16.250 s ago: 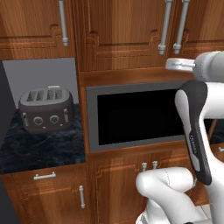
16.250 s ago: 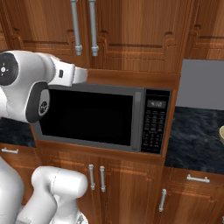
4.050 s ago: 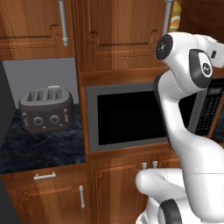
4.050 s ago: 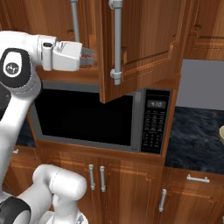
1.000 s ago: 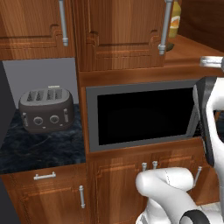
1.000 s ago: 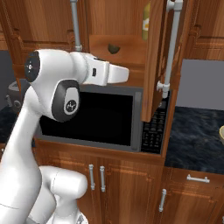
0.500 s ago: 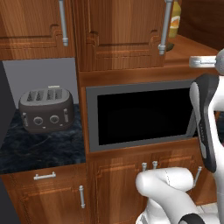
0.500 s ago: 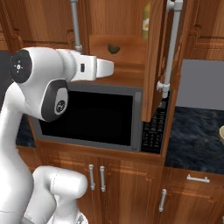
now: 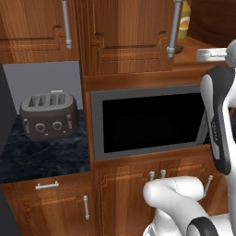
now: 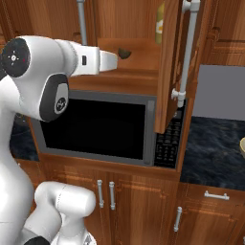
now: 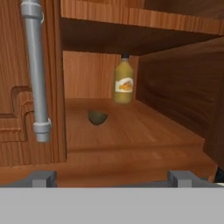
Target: Open the cabinet. Pick the kiwi and apple from the cabinet and place them into the bowl. Then close the cabinet.
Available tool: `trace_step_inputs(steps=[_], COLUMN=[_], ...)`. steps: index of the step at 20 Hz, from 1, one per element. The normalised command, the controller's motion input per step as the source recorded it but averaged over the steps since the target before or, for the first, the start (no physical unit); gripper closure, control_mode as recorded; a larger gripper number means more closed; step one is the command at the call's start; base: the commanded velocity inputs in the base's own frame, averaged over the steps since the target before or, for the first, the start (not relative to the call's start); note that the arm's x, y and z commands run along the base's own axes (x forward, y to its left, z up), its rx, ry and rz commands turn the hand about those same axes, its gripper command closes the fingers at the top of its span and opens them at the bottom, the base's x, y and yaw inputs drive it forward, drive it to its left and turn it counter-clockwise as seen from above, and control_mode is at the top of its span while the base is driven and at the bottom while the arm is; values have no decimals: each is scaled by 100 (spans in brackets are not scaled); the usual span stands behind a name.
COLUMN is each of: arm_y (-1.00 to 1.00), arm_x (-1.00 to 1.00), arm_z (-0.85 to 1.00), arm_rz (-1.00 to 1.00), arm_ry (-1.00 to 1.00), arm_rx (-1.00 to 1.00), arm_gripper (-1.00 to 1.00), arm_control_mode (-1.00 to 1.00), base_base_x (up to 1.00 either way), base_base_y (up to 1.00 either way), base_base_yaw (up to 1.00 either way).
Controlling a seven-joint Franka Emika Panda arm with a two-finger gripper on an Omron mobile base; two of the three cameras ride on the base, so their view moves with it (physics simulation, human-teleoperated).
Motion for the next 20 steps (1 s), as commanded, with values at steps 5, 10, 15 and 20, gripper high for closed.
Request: trace_step_inputs(steps=[5,10,15,20], arm_y=[34,27,25,27], arm_x=[-6,-1,3,9], arm_z=[13,7,0,0], arm_rz=[3,2,4,4], arm_ry=[0,0,5,10], arm_rx=[0,0,2,4], arm_gripper=[-100,-100,-100,-100], arm_control_mode=[-100,-100,-100,-100], base_base_x=[0,0,0,0], base_base_y=[0,0,0,0], base_base_yaw=[0,0,0,0])
